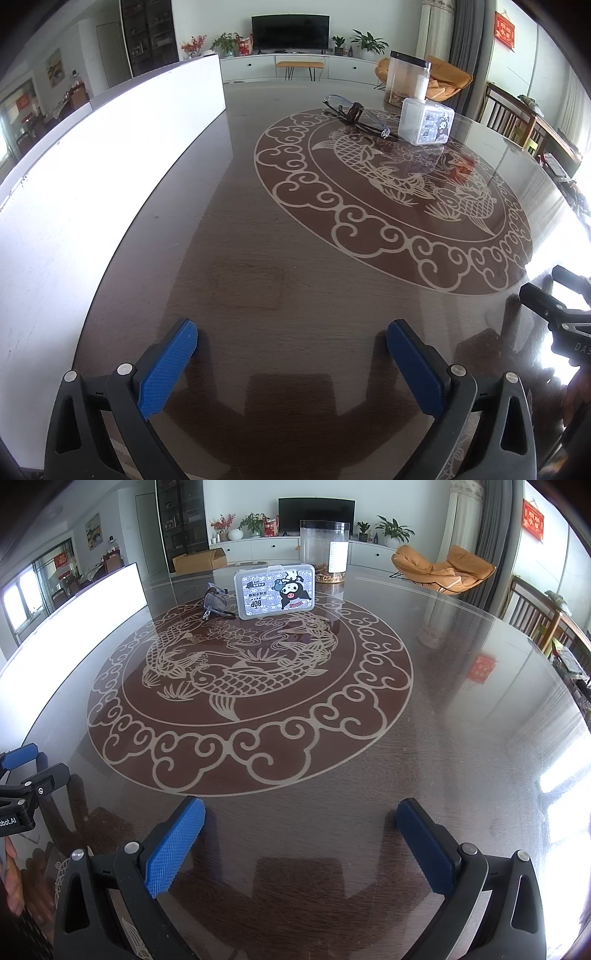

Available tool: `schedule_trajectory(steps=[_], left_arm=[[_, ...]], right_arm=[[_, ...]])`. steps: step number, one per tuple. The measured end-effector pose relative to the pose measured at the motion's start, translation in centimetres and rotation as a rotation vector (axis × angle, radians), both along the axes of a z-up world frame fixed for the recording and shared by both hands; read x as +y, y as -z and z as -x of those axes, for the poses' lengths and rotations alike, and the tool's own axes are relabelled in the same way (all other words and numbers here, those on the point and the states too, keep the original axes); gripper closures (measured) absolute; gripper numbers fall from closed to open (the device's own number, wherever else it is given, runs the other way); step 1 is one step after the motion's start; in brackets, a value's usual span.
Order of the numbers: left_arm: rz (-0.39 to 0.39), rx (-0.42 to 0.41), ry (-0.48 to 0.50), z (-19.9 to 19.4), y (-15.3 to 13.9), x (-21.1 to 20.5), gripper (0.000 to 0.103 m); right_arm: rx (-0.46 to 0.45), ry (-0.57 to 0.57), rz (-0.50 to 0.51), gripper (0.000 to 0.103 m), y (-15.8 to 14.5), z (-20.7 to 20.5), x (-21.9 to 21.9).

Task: Organize objects
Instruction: 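Withdraw both tools from the box back over the table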

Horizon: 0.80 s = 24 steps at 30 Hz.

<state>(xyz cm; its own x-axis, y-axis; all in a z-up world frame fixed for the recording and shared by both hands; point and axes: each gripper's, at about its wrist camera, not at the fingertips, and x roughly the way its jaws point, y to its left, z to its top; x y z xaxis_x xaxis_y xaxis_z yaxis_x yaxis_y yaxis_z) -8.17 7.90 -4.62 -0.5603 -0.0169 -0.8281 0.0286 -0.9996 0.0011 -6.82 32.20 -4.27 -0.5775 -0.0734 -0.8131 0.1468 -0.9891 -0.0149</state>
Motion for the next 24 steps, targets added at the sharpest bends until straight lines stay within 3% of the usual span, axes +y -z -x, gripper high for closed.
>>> schedule_trajectory(steps=[14,17,19,24], left_arm=[[0.000,0.000,0.000,0.0,0.0,0.0,0.000],[0.000,0.000,-0.001,0.0,0.0,0.0,0.000],[0.000,0.000,-0.001,0.0,0.0,0.0,0.000],[0.000,0.000,0.000,0.1,0.1,0.0,0.000]], right_arm=[[-0.009,0.003,0.001,0.000,-0.1,2.4,0.0],[-0.046,0.035,0.003,0.000,-0.3,4.8,0.0],[-0.065,0.054,0.062,0.000,-0.7,6.9,0.2],[0.018,0.122,0.136,0.000,-3.8,12.7,-0.2]])
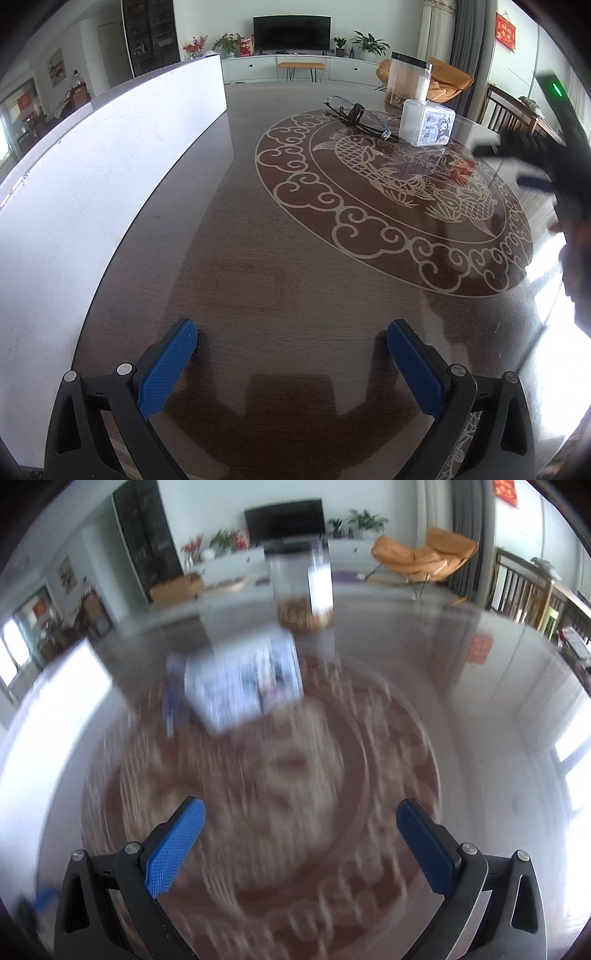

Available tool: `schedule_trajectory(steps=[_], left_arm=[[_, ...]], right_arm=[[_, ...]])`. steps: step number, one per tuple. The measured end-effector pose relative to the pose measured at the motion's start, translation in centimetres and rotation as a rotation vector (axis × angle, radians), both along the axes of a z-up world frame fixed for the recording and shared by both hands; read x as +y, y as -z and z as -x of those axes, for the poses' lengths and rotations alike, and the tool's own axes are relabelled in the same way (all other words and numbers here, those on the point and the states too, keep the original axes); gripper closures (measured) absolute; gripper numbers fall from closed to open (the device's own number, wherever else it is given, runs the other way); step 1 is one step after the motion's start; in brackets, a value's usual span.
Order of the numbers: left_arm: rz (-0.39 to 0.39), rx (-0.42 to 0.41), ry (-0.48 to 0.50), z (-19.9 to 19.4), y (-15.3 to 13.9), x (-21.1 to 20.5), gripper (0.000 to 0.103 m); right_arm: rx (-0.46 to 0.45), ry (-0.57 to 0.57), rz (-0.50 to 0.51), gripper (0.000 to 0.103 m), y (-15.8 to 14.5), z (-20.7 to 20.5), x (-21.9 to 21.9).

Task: Organize objects
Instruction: 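Withdraw both tools from the box back over the table, then grasp the clear plastic case with the right tool and lift it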

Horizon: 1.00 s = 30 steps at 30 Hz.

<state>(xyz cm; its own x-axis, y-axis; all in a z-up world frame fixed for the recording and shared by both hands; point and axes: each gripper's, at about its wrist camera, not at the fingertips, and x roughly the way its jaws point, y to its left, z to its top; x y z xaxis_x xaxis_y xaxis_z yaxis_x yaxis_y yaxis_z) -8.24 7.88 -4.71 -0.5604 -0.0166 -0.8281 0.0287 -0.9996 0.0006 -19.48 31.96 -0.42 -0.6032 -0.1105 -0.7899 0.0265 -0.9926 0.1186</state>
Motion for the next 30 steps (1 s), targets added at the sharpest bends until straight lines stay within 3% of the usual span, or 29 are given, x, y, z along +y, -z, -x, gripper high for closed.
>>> schedule_trajectory(steps=[4,7,16,18,19,20,25,30], left_arm=[[0.000,0.000,0.000,0.0,0.0,0.0,0.000],[-0.003,-0.001,0.002,0.1,0.0,0.0,0.000],[-0.002,-0.001,0.001,0.1,0.0,0.0,0.000],[-0.002,-0.001,0.001,0.1,0.0,0.0,0.000],[-0.002,-0.001,0.001,0.1,0.0,0.0,0.000],[-0.002,-0.001,0.000,0.1,0.0,0.0,0.000],[-0.002,-0.001,0.001,0.1,0.0,0.0,0.000],[-0.003,-0.001,0.001,0.1,0.0,0.0,0.000]], right_arm=[[0.022,0.030,0.050,0.000,-2.4,5.4,-1.8],[-0.031,0.051,0.078,0.000,-2.7,8.9,-3.7],[-0.149,0.109,-0.042,0.002,-0.5,12.5,-6.0],[-0.127,0.121,-0.021,0.021,-0.5,11.7,-4.9],[-0.115,0.128,-0.012,0.038,-0.6,11.1,-4.3],[-0.106,0.128,0.005,0.044,-0.6,10.3,-3.6],[-0.043,0.096,0.126,0.060,-0.5,5.8,0.0],[0.001,0.062,0.151,0.069,-0.4,0.7,3.2]])
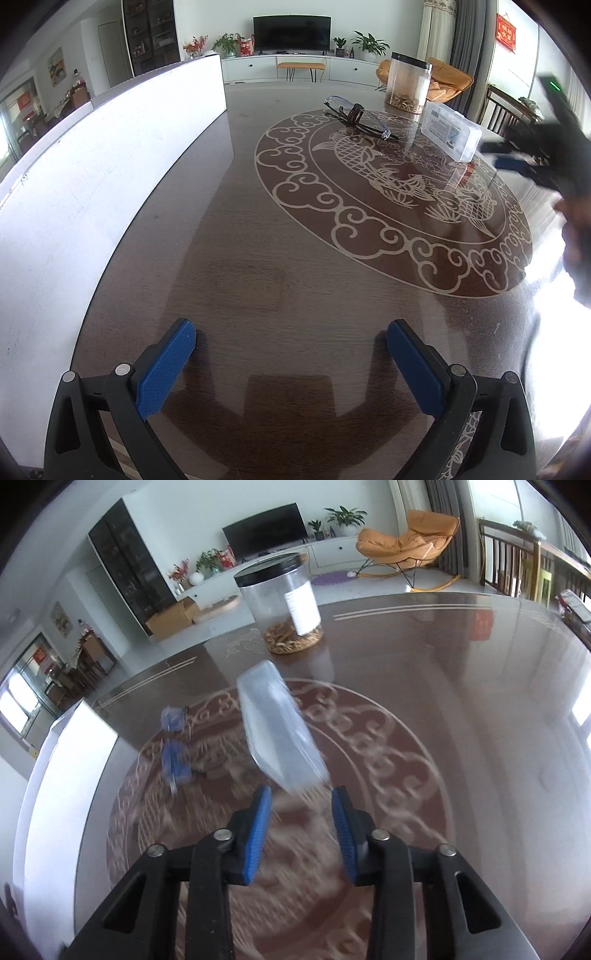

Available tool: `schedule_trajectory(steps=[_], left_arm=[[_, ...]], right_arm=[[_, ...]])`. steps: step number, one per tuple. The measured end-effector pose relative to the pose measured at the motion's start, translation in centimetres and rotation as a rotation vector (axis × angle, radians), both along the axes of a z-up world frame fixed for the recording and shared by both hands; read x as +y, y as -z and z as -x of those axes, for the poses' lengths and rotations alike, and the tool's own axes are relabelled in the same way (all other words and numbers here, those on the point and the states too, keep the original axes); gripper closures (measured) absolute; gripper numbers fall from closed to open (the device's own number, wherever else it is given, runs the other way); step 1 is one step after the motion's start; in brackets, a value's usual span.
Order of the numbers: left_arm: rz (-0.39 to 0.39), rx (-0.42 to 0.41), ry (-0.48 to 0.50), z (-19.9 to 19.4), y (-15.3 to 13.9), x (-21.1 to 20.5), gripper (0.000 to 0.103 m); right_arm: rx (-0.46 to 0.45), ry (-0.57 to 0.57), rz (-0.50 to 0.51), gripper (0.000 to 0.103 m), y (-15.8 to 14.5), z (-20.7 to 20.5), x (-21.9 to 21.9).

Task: Organize objects
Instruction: 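Grasp the clear plastic case with the right tool and lift it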

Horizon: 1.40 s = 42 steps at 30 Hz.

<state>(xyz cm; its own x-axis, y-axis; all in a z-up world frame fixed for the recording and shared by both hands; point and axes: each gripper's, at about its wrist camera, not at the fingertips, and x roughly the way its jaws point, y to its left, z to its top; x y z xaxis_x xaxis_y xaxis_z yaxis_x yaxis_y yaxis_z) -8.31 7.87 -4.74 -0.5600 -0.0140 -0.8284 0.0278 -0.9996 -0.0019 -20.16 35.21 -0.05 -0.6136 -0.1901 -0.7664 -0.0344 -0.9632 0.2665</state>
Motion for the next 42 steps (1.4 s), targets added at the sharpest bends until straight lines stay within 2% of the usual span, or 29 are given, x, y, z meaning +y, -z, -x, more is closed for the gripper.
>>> schedule_trajectory(steps=[4,6,8,9,13,20,28,33,38,39,41,42], left_arm=[[0.001,0.000,0.001,0.1,0.0,0.0,0.000],[0.001,0.001,0.001,0.1,0.0,0.0,0.000],[0.001,0.001,0.001,0.1,0.0,0.0,0.000],[0.001,0.001,0.001,0.1,0.0,0.0,0.000],[0.001,0.001,0.001,0.1,0.0,0.0,0.000],[0.000,0.001,0.001,0.1,0.0,0.0,0.000],[0.001,0.001,-0.001,0.1,0.1,0.0,0.000],[0.001,0.001,-0.001,0.2,0.1,0.0,0.000],[0.001,0.002,-0.001,0.1,0.1,0.0,0.000],[0.001,0.002,-0.001,0.1,0.0,0.0,0.000],[0.001,0.002,-0.001,0.1,0.0,0.1,0.000],[0.001,0.002,-0.002,0.1,0.0,0.1,0.000]], right_arm=[[0.044,-0.026,-0.080,0.069,-0.1,-4.3,1.8],[0.056,-0.038,-0.115,0.063,-0.1,-6.1,2.3],[0.052,-0.050,-0.169,0.022,0.1,-7.8,2.5],[0.052,-0.054,-0.197,0.017,0.3,-8.4,2.5],[0.076,-0.102,-0.285,0.016,0.1,-9.3,2.2],[0.057,-0.160,-0.312,0.013,-1.3,-5.6,0.5],[0.059,-0.145,-0.302,0.010,-2.1,-2.4,-0.5],[0.058,-0.185,-0.293,0.010,-1.9,0.9,-3.0],[-0.049,-0.221,-0.313,0.011,0.0,6.2,-6.0],[-0.056,-0.217,-0.316,0.015,0.4,6.9,-6.2],[-0.069,-0.203,-0.264,0.058,1.1,7.7,-5.8],[-0.090,-0.184,-0.227,0.064,1.3,8.0,-5.3]])
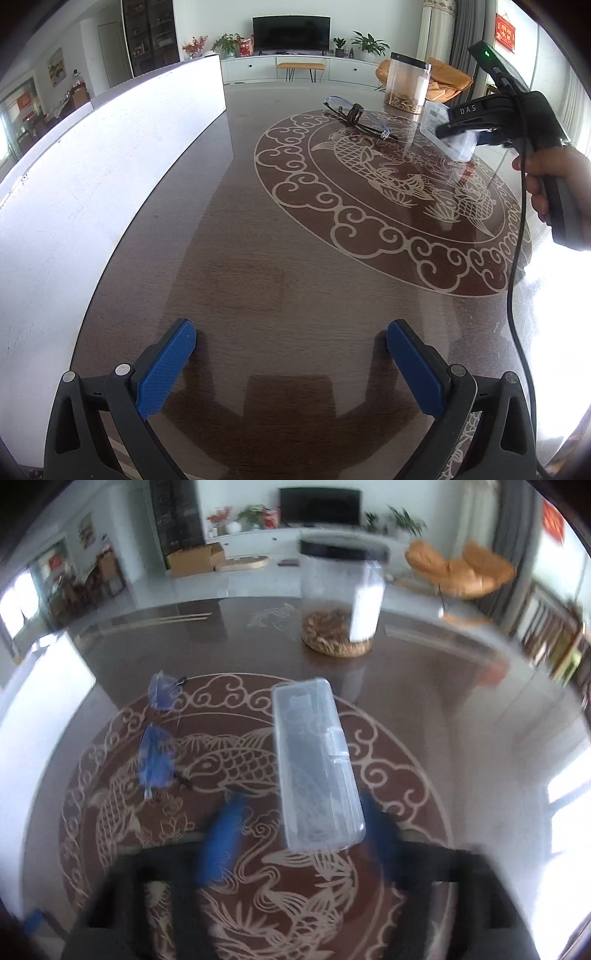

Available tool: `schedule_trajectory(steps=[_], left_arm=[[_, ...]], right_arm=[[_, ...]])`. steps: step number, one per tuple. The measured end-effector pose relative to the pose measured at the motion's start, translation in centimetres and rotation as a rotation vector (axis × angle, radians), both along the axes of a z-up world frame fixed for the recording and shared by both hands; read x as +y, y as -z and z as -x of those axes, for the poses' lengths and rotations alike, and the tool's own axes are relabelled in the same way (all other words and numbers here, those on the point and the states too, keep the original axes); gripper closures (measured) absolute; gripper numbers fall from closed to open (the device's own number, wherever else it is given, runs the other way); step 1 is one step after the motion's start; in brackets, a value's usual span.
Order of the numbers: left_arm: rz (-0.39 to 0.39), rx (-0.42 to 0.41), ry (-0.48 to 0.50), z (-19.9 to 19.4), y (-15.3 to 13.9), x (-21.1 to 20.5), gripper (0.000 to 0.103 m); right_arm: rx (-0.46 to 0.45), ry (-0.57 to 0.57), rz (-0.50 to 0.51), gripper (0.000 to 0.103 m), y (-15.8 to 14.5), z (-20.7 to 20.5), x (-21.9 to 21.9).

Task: Organize objects
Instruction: 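Grasp the clear plastic case with the right tool and lift it, then rotate the held clear case with the right tool and lower it toward the table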

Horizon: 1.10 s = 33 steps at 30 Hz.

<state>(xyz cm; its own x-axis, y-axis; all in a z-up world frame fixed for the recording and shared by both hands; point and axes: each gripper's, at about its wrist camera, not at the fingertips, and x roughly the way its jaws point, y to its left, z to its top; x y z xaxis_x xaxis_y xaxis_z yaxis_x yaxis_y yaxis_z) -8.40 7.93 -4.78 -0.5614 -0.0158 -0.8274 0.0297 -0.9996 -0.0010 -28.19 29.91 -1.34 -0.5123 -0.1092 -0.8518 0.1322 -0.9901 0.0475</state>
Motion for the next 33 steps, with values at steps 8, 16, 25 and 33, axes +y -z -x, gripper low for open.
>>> schedule_trajectory(steps=[8,16,25,33], left_arm=[[0.000,0.000,0.000,0.0,0.0,0.0,0.000],[-0.001,0.000,0.000,0.0,0.0,0.0,0.000],[-0.001,0.000,-0.001,0.0,0.0,0.0,0.000],[-0.001,0.000,-0.001,0.0,0.0,0.0,0.000]], right_arm=[[-0.080,0.194,0.505,0.069,1.8,-3.4,7.3],[-0.098,0.314,0.768,0.024,3.2,-10.6,12.9],[0.051,0.249,0.336,0.018,0.2,-13.5,13.5],[0.139,0.077,0.107,0.016,-0.2,-17.5,10.9]])
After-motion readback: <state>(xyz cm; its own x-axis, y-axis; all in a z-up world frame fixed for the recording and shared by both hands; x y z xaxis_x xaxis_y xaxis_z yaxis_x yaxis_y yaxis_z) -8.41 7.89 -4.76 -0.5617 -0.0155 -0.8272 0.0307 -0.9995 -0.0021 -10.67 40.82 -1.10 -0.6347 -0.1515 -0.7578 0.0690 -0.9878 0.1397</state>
